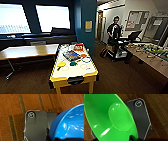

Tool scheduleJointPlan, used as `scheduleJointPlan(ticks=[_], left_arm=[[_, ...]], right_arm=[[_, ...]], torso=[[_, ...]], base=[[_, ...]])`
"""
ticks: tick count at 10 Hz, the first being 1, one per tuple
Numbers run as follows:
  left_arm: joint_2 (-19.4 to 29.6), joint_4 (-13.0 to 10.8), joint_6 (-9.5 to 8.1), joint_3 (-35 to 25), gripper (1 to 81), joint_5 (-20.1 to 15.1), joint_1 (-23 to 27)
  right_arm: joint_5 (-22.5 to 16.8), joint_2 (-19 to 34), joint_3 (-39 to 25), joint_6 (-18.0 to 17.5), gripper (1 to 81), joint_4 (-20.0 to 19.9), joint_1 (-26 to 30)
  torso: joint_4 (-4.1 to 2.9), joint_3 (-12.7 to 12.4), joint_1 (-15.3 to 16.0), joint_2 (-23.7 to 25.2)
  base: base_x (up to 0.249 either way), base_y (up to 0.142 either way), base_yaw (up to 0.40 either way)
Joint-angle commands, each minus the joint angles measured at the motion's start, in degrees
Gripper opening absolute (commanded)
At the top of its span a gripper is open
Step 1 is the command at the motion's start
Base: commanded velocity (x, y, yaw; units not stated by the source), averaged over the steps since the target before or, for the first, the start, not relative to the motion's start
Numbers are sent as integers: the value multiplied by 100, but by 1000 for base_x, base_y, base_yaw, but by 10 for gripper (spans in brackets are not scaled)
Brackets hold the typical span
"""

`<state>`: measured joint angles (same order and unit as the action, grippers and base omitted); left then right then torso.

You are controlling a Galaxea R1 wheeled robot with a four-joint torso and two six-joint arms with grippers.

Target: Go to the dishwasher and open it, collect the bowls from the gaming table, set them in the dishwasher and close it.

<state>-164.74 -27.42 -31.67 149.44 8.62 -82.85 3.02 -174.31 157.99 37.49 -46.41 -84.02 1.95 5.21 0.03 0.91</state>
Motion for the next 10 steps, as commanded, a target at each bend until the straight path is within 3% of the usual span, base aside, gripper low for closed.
scheduleJointPlan(ticks=[1, 10], left_arm=[[29, -18, -6, 6, 10, -185, 299], [2, -1, -41, 129, 10, -194, 299]], right_arm=[[-504, -36, -33, 39, 10, 62, 214], [-461, -53, -59, 39, 10, 71, 205]], torso=[[0, 0, 0, 0], [0, 0, 0, 0]], base=[[0, 0, -394], [0, 0, -393]])
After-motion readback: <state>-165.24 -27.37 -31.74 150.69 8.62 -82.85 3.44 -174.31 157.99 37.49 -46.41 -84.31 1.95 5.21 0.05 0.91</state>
